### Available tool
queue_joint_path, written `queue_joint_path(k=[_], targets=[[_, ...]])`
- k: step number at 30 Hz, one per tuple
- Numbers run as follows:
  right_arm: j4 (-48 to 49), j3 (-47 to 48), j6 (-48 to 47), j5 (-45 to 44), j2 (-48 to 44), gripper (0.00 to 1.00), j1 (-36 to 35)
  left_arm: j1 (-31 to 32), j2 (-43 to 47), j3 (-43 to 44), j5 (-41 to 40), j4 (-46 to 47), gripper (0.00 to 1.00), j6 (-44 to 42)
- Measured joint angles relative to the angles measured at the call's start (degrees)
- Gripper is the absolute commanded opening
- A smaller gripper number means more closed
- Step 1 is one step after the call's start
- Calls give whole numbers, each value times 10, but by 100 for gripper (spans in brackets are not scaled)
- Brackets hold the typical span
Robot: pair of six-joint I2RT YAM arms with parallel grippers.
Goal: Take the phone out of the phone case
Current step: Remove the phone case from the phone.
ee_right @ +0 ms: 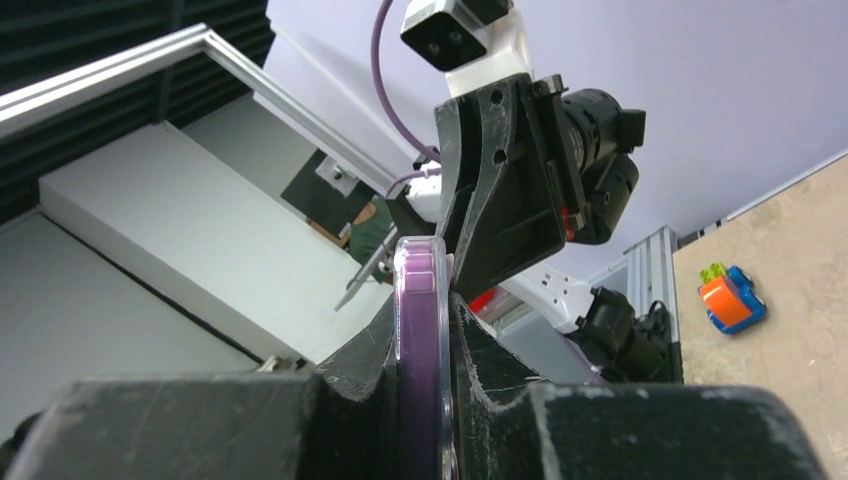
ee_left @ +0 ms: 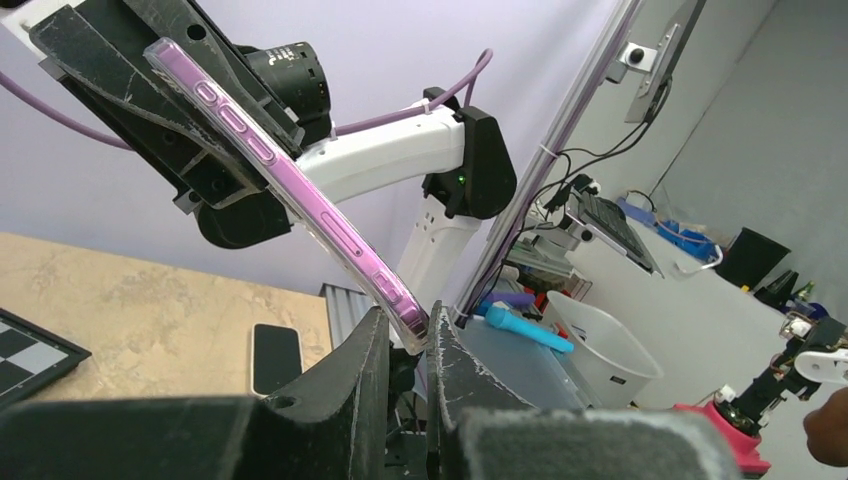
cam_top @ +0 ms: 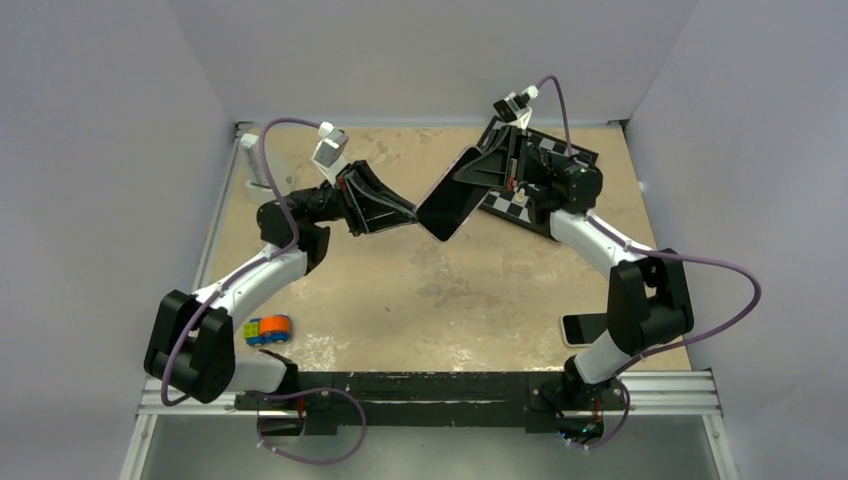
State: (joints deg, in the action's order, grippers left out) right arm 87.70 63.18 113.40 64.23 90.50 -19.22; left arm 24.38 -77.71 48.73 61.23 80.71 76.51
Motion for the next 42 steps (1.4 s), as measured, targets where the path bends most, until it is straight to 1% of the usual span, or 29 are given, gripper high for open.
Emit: queue_joint_path(k=[8, 15, 20, 23, 29, 36, 39, 42], targets=[[0, -5, 4, -59, 26, 0, 2, 0, -11, 3, -9, 2, 0, -23], [0, -14, 7, -121, 34, 0, -13, 2, 5, -3, -29, -11, 0, -62], [0, -38, 16, -145, 34, 0, -26, 9, 46, -34, -48, -59, 0, -120], [0, -48, 22, -153, 34, 0, -30, 14, 54, -40, -51, -76, 0, -139], [-1, -49, 21, -168, 34, 0, -30, 23, 67, -48, -76, -117, 0, -177], [-3, -46, 14, -169, 36, 0, -30, 32, 97, -65, -106, -172, 0, -251], [-3, -42, 8, -170, 41, 0, -32, 34, 103, -62, -97, -209, 0, -306], [-2, -41, 6, -172, 45, 0, -36, 34, 101, -38, -52, -262, 0, -362]])
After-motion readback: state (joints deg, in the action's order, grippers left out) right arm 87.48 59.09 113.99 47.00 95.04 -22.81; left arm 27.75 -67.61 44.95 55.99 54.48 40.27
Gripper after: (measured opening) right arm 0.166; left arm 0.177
